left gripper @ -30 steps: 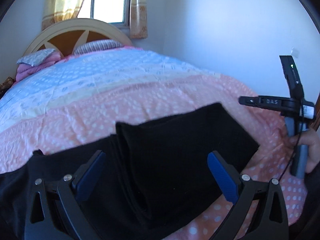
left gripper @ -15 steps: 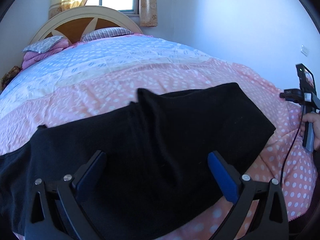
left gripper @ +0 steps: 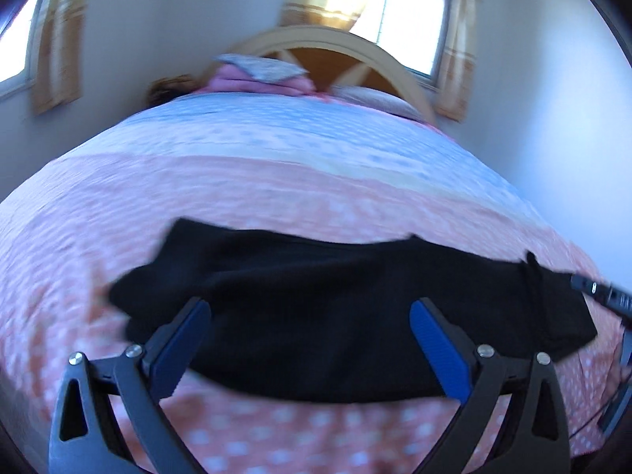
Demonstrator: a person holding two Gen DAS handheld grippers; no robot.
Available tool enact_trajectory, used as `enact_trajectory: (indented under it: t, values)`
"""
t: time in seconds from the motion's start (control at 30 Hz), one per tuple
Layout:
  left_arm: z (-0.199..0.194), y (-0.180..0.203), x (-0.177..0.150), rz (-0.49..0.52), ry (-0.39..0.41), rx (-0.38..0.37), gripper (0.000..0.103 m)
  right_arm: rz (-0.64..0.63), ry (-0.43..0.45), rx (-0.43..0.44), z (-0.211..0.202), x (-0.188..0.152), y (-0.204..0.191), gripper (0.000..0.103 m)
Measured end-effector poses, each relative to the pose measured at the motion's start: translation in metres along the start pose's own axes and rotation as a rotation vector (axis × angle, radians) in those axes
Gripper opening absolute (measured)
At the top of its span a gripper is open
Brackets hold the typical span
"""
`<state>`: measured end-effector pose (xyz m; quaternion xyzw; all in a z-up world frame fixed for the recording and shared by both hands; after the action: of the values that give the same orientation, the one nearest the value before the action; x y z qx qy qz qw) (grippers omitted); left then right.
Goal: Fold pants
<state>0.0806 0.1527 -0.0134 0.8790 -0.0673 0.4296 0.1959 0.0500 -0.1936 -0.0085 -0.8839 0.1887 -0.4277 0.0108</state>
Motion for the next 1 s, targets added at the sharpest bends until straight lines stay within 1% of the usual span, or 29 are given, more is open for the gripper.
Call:
enact_trajectory:
  t: [0.07, 0.1, 0.13, 0.2, 0.27, 0.33, 0.4, 0.47, 0.5, 0.57, 0.6, 0.63, 0.67, 0.77, 0.87, 0.93, 1.0]
  values:
    - [-0.016, -0.034, -0.002, -0.075, 0.018, 0.044, 0.103, -0.065, -0.041, 0.119, 0.011, -0.011, -0.053, 0.029]
    - [-0.022, -0.049, -0.005, -0.108, 0.024, 0.065, 0.103, -0.097, -0.052, 0.162, 0.013, -0.017, -0.073, 0.029]
    - [-0.026, -0.062, -0.007, -0.143, 0.03, 0.081, 0.103, -0.141, -0.07, 0.221, 0.016, -0.024, -0.103, 0.029]
    - [-0.031, -0.082, -0.013, -0.201, 0.035, 0.096, 0.103, -0.22, -0.093, 0.295, 0.023, -0.043, -0.143, 0.029]
    - [-0.031, -0.094, -0.021, -0.259, 0.027, 0.088, 0.103, -0.317, -0.085, 0.322, 0.025, -0.058, -0.186, 0.029]
    - [-0.026, -0.096, -0.028, -0.297, 0.013, 0.057, 0.103, -0.399, -0.087, 0.352, 0.034, -0.068, -0.223, 0.029]
    - [-0.023, -0.099, -0.032, -0.31, 0.006, 0.043, 0.103, -0.436, -0.1, 0.382, 0.046, -0.072, -0.255, 0.029]
    - [-0.02, -0.096, -0.034, -0.331, 0.012, 0.031, 0.103, -0.465, -0.149, 0.422, 0.062, -0.086, -0.284, 0.029]
    - [-0.019, -0.094, -0.035, -0.347, 0.01, 0.017, 0.103, -0.483, -0.182, 0.424, 0.07, -0.097, -0.287, 0.029]
    - [-0.015, -0.089, -0.035, -0.383, 0.004, -0.025, 0.103, -0.529, -0.245, 0.386, 0.083, -0.122, -0.286, 0.03]
    - [-0.013, -0.089, -0.032, -0.394, 0.009, -0.037, 0.103, -0.546, -0.188, 0.393, 0.078, -0.125, -0.284, 0.03]
    - [-0.013, -0.087, -0.03, -0.402, 0.018, -0.043, 0.103, -0.576, -0.183, 0.387, 0.075, -0.129, -0.281, 0.03]
    - [-0.011, -0.085, -0.029, -0.403, 0.025, -0.043, 0.103, -0.579, -0.188, 0.385, 0.074, -0.131, -0.278, 0.031]
    - [-0.009, -0.08, -0.025, -0.405, 0.036, -0.021, 0.103, -0.519, -0.208, 0.396, 0.074, -0.133, -0.267, 0.031]
    - [-0.018, -0.071, -0.021, -0.403, 0.092, 0.006, 0.103, -0.472, -0.2, 0.412, 0.073, -0.133, -0.26, 0.031]
    - [-0.017, -0.066, -0.02, -0.398, 0.106, -0.02, 0.103, -0.449, -0.195, 0.412, 0.071, -0.134, -0.257, 0.031]
    - [-0.01, -0.069, -0.022, -0.442, 0.096, -0.052, 0.103, -0.43, -0.189, 0.411, 0.072, -0.134, -0.258, 0.031]
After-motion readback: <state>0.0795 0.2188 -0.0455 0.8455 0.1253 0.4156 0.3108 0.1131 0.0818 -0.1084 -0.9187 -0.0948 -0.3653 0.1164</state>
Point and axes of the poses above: each gripper's, at about its wrist camera, not at the fingertips, and z roughly the way its jaws point, y to its right, x to its top, the point moved 8 cm from there along z, roughly the way its jaws point, and after that the axes turned 10 degrees about -x, right-handed, at the moved point
